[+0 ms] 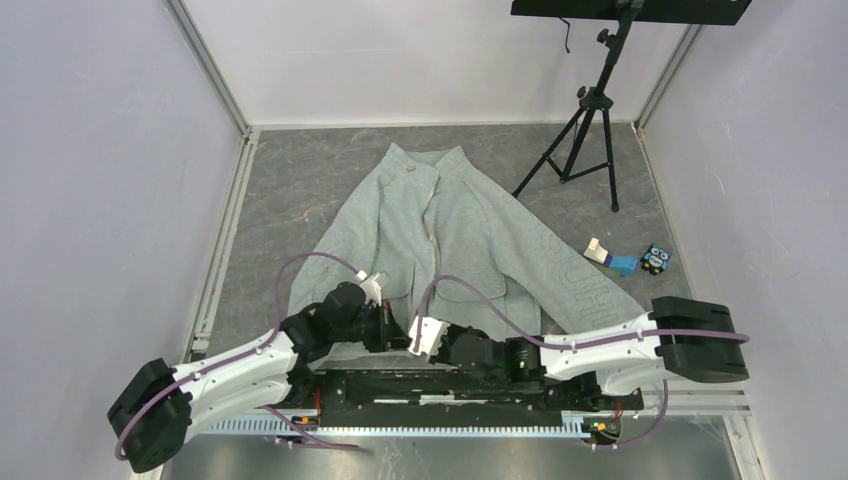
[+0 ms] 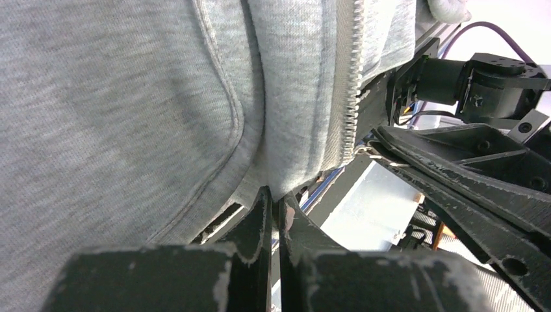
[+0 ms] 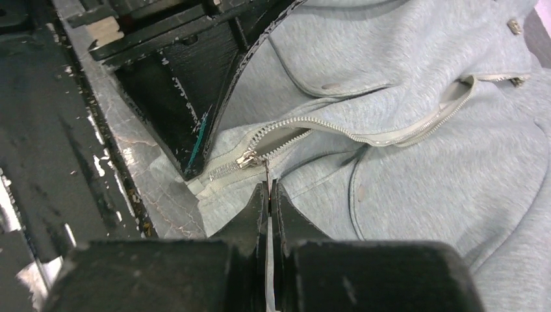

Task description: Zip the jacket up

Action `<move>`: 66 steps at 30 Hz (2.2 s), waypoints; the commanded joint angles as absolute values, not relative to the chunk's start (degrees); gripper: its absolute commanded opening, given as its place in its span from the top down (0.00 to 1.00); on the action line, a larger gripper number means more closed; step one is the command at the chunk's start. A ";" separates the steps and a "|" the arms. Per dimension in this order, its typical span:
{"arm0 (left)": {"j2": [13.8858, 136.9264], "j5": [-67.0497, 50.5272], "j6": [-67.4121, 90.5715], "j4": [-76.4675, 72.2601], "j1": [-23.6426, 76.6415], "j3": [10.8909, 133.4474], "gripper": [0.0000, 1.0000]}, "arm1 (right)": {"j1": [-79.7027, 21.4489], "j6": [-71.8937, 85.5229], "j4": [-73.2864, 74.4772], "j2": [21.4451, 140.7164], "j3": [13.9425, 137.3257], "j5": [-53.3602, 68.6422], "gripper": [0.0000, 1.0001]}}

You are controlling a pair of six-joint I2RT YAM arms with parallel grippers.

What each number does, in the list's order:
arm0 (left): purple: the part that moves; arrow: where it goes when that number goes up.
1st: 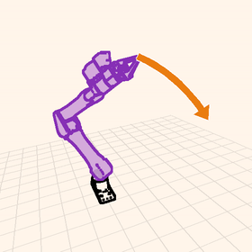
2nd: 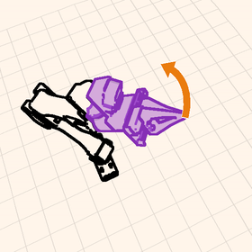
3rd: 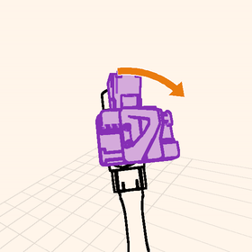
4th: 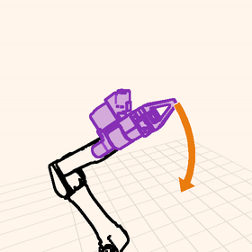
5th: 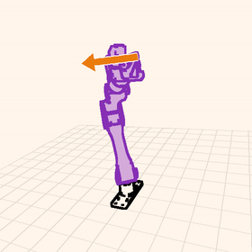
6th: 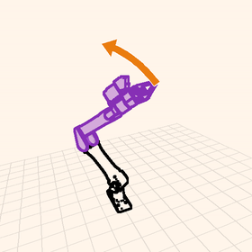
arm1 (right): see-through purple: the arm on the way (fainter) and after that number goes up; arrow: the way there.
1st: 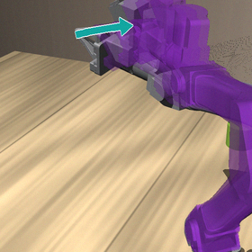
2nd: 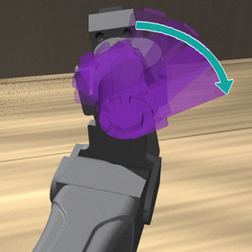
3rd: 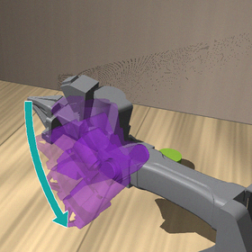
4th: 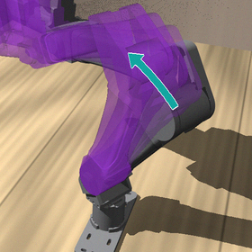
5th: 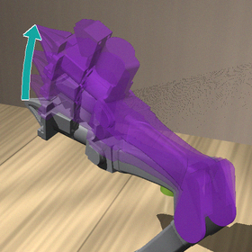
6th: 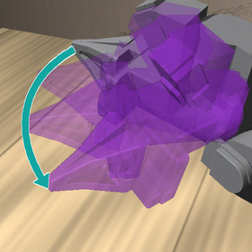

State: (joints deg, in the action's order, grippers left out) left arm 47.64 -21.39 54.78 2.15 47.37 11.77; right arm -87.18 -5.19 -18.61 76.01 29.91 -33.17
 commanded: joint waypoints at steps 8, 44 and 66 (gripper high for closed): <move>49.18 -20.41 51.27 10.74 47.84 12.70 0.98 | -77.36 -5.81 -23.51 74.22 31.31 -41.30 1.00; 58.45 -17.99 55.63 10.97 50.23 7.17 0.98 | -27.65 -26.86 -34.65 148.56 129.03 -8.20 1.00; 57.06 -11.31 51.92 15.68 50.10 18.63 0.08 | -31.88 -1.71 -9.52 105.59 85.86 -7.19 0.02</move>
State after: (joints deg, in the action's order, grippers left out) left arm 62.94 -15.49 54.26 1.41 49.91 19.68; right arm -27.77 -12.60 -16.16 120.81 94.45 -6.31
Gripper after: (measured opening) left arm 0.880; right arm 0.979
